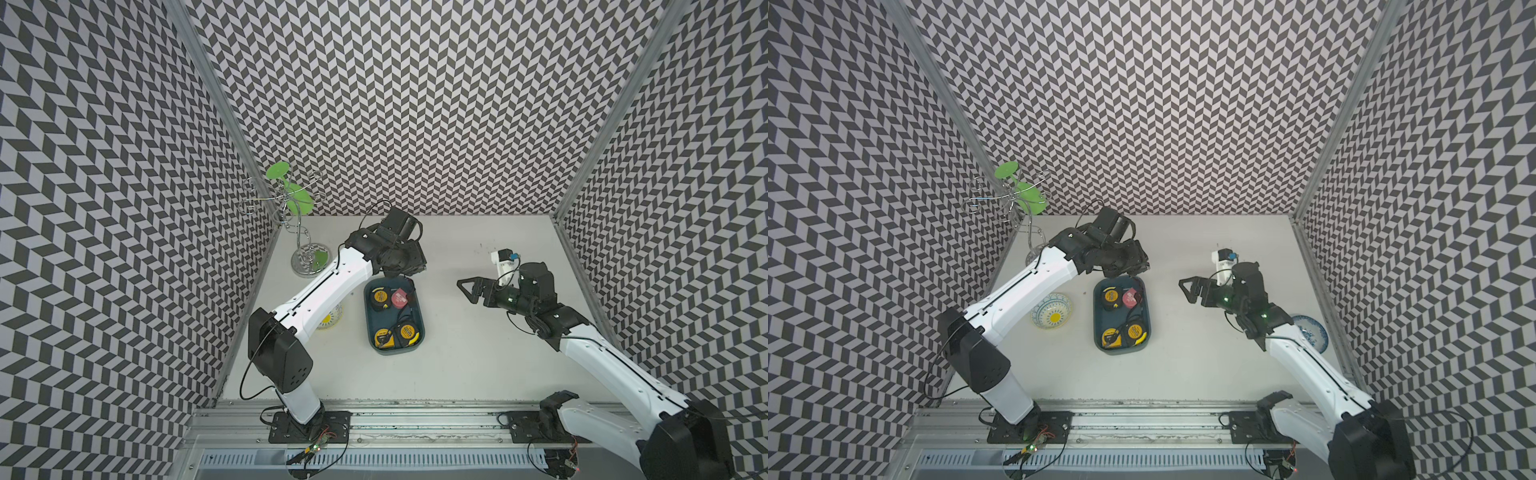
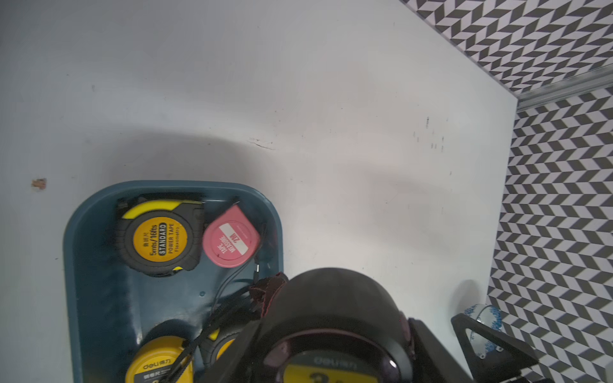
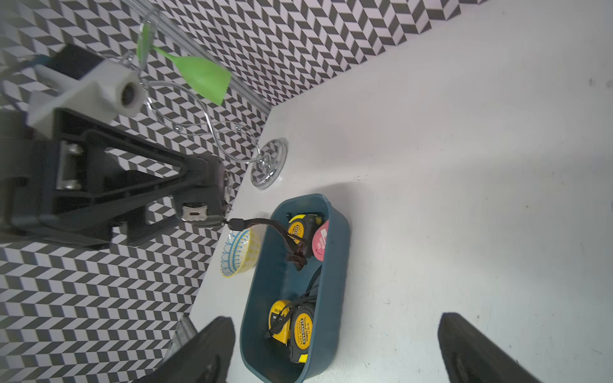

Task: Take the tape measure out of the storage box
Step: Place the tape measure at the center of the board.

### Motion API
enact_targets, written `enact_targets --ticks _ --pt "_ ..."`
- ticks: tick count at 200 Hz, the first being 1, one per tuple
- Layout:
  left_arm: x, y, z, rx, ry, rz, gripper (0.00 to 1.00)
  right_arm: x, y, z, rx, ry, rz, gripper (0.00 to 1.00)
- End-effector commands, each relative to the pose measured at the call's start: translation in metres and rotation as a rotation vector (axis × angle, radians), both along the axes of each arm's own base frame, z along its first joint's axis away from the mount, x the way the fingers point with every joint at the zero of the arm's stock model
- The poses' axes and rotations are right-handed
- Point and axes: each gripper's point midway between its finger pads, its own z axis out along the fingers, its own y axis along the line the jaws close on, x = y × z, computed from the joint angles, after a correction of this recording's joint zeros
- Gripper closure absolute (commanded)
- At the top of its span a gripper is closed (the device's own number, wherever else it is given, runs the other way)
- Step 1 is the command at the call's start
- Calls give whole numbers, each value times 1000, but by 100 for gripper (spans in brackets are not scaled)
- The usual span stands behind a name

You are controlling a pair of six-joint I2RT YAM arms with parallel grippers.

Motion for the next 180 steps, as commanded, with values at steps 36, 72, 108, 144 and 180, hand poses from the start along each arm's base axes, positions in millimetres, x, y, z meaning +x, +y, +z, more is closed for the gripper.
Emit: enact_targets --ticks 36,72,108,144,180 --pt "1 -59 58 -295 -103 -28 100 2 9 62 115 -267 -47 0" --pt "-3 -89 67 -360 -112 -74 100 5 16 72 114 -316 -51 0" --pt "-8 -104 75 -413 -106 -98 100 10 19 83 120 -359 -69 2" --pt "-15 -111 76 -443 -92 -123 100 18 22 85 121 -370 -87 10" --pt "-23 -117 77 -472 -74 -150 100 23 23 87 128 -376 -102 24"
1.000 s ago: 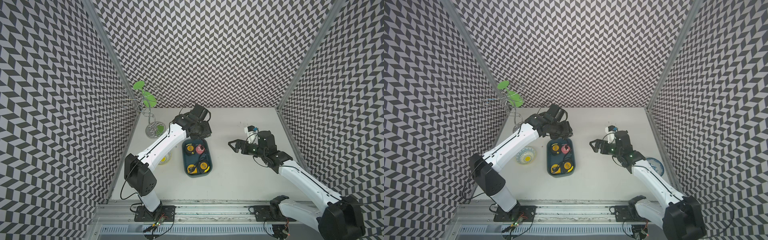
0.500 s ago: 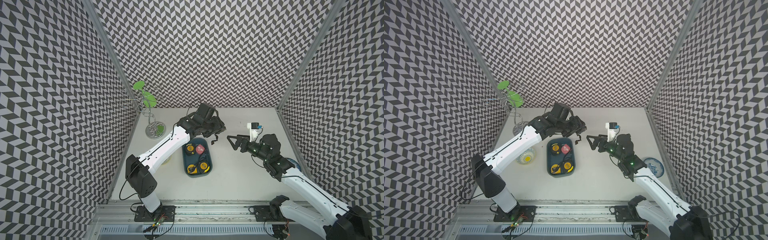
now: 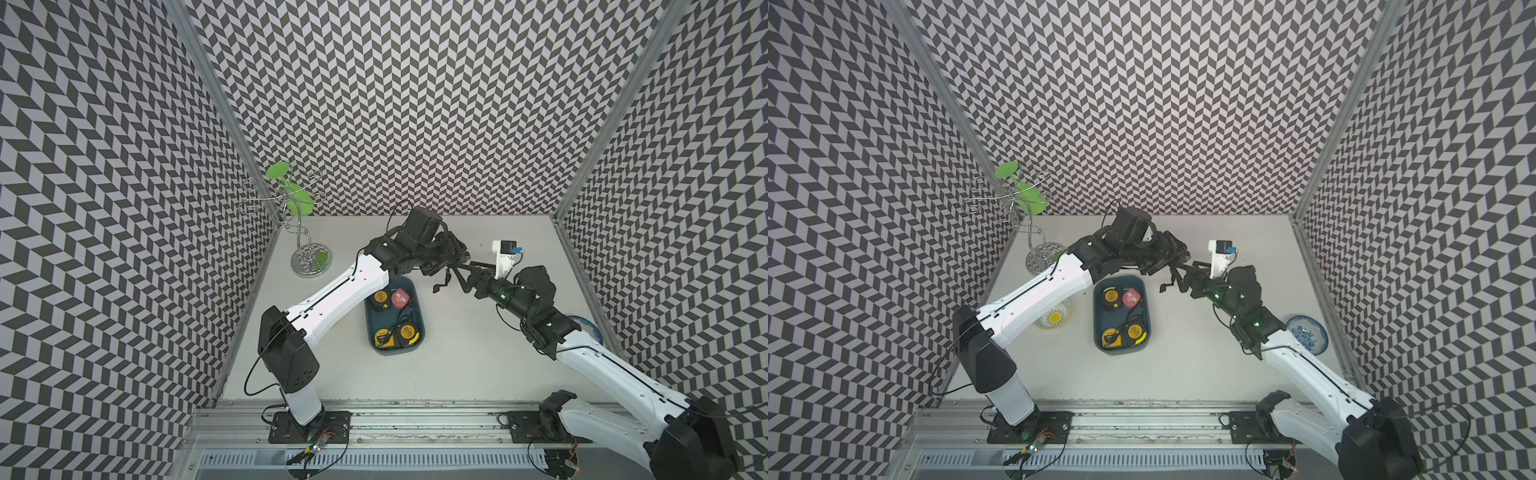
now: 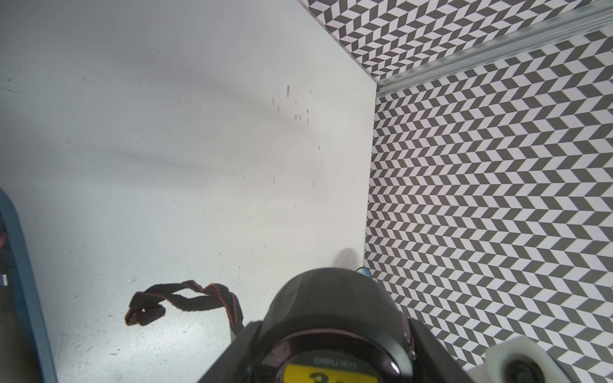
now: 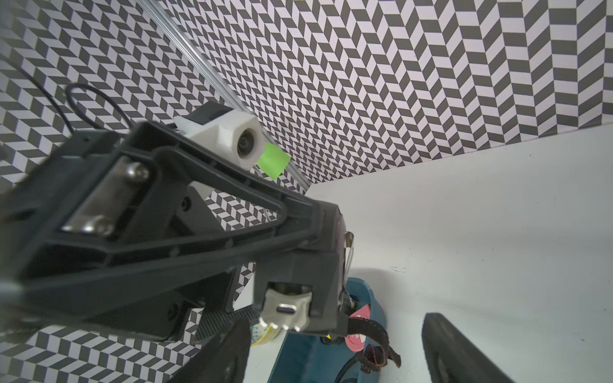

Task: Take the tape measure out of the storage box
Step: Place the tape measure at the center of the board.

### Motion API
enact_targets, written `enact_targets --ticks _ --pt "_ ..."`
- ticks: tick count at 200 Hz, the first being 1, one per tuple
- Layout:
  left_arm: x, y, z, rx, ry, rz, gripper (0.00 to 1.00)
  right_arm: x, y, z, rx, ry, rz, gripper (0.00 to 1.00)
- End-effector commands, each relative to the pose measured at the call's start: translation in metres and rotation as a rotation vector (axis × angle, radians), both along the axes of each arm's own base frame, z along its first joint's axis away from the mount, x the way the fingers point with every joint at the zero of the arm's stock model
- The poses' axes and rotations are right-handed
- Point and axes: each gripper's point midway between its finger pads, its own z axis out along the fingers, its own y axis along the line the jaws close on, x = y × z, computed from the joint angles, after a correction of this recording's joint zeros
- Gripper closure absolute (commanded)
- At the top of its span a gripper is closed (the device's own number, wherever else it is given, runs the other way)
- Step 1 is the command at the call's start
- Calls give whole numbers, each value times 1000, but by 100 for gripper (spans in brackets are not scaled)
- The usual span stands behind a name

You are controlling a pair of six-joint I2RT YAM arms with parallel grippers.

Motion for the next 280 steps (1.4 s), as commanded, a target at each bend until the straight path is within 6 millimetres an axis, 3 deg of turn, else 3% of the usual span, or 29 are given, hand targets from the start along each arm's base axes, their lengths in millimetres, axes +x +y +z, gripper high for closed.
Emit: enact_targets --ticks 1,32,92,152,163,181,201,244,280 --pt "-6 -12 26 -88 -43 -39 100 6 1 28 41 -86 -24 24" --pt "-13 -11 27 -108 -35 -51 100 8 -1 29 47 -91 -36 37" --pt "-21 -12 20 -127 -14 -68 100 8 -3 30 54 -102 -55 49" --pt "-24 -14 22 -142 -22 -84 100 6 -4 28 59 -89 -56 77" --pt "-25 -13 22 -144 -28 -91 84 5 -4 28 62 -86 -54 80" --pt "-22 -8 22 -138 -51 -81 37 5 -5 25 61 -74 -57 85" --pt "-16 9 24 -92 -91 -49 1 8 -8 21 62 -47 -86 89" --pt "-14 66 15 61 -160 51 0 17 -24 6 95 1 -140 89" --pt "-28 113 -9 227 -176 97 0 25 -40 -30 159 129 -140 89"
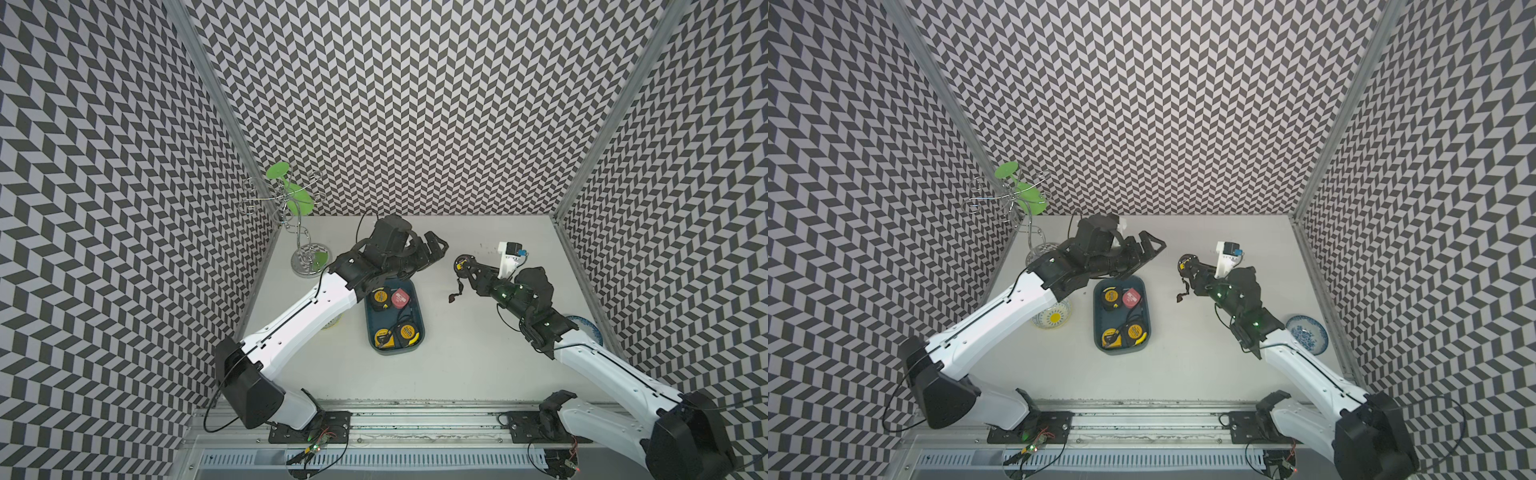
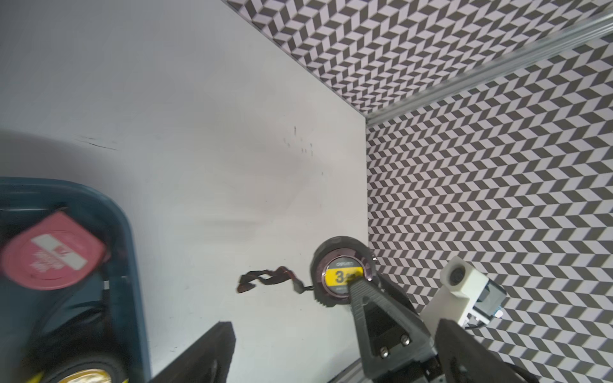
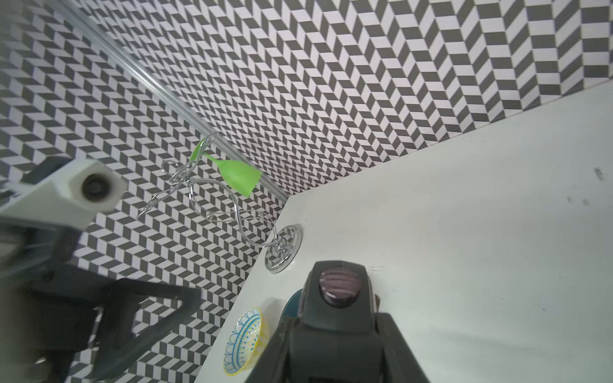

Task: Take the tape measure out of the storage box
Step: Place the tape measure at the center of the board.

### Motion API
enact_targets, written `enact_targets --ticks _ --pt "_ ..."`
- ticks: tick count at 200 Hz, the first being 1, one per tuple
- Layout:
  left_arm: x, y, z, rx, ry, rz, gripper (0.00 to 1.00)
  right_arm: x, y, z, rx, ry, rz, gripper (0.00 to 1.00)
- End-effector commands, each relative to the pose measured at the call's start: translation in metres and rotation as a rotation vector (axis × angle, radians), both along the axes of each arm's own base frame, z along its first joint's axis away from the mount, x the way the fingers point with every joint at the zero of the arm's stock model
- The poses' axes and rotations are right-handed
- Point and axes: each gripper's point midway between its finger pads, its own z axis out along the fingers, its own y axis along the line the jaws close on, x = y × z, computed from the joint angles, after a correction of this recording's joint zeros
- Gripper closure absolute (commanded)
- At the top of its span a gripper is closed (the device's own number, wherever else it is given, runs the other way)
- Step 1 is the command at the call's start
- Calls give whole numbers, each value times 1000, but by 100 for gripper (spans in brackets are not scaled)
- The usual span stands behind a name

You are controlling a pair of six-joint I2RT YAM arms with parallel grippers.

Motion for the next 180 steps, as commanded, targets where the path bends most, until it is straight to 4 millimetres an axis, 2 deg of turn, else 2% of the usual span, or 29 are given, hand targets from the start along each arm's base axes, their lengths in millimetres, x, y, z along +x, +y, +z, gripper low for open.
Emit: enact_targets --ticks 1,28,68,91,131,180 --pt "-9 36 -27 175 -9 41 0 5 -8 -5 103 20 3 89" --pt "-19 57 -48 238 11 50 0 9 -24 -36 152 111 -12 89" --pt "-23 74 -67 273 41 58 0 9 -43 -85 207 265 -23 89" --pt "-23 77 -72 298 43 56 0 8 -54 -105 229 316 -54 89" --pt "-23 77 -82 320 62 42 0 0 -58 -143 247 434 -69 89" --pt "-21 78 -86 330 65 36 0 -9 -65 -170 230 526 -108 85"
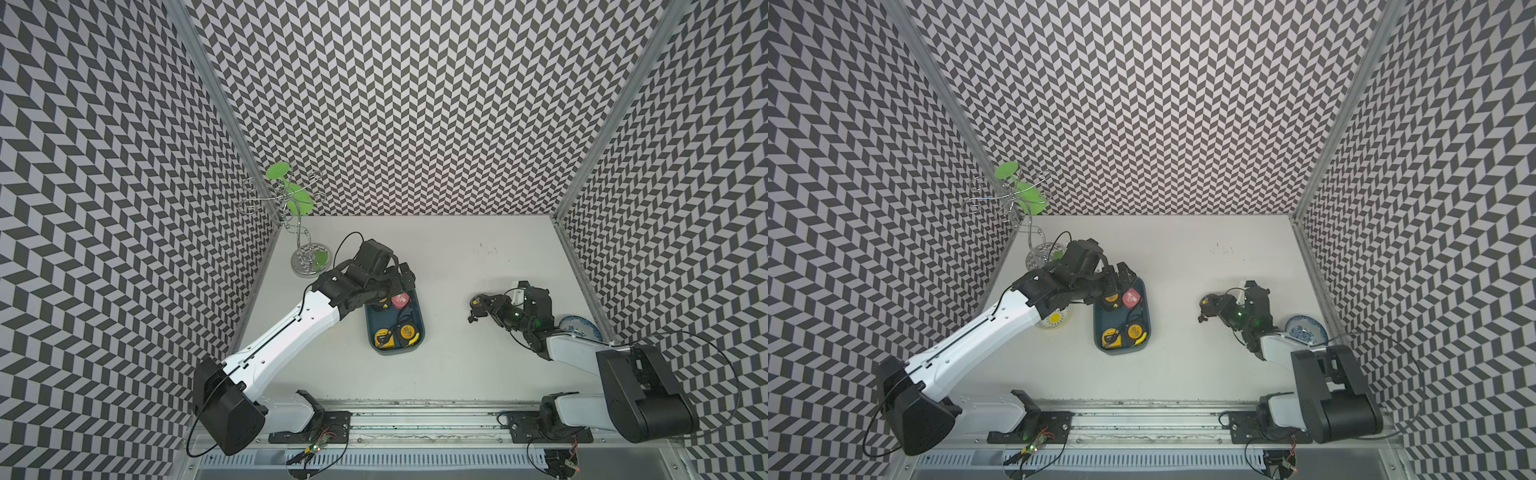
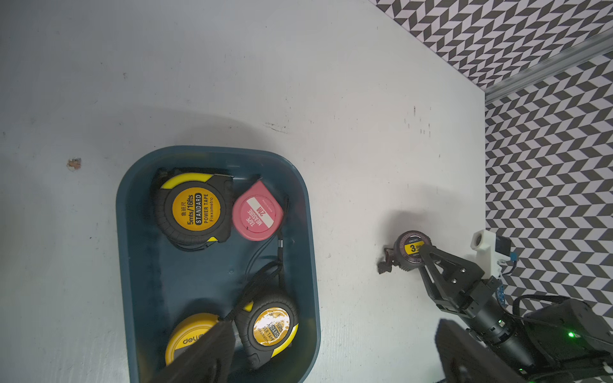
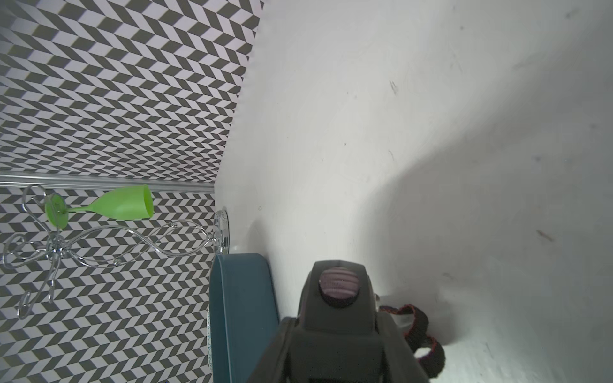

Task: Take the tape measure out of the storage box
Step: Place the tape measure at the center of the board.

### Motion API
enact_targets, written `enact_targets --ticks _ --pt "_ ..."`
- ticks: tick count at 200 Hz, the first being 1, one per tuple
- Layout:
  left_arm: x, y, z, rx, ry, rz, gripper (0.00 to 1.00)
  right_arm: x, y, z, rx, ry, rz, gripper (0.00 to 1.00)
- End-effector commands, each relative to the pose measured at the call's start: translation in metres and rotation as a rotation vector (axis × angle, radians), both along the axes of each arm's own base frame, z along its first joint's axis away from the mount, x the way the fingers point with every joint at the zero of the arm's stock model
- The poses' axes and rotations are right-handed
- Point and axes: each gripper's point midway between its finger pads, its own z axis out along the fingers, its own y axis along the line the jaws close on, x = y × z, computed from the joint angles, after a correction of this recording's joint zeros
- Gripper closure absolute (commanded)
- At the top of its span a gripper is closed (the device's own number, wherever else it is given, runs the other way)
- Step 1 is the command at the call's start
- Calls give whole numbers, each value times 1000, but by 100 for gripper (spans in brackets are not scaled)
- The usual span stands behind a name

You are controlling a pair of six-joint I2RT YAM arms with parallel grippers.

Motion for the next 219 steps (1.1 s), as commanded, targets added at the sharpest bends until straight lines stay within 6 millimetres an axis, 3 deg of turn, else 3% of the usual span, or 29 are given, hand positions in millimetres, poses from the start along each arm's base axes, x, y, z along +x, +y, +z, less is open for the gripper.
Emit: enact_targets --ticks 1,33,102,138,219 --pt "0 4 -3 20 -3 -7 0 6 0 8 14 -41 0 84" --pt "-1 5 -8 29 11 -13 0 -1 -2 -5 -6 4 4 78" --pt "-9 9 -30 70 59 -33 0 -12 -10 -8 -81 41 3 34" --pt "-10 9 -39 93 77 -40 0 -18 -15 -6 -120 54 2 20" --pt "-3 15 -58 188 113 -32 0 -31 -18 4 -162 73 25 10"
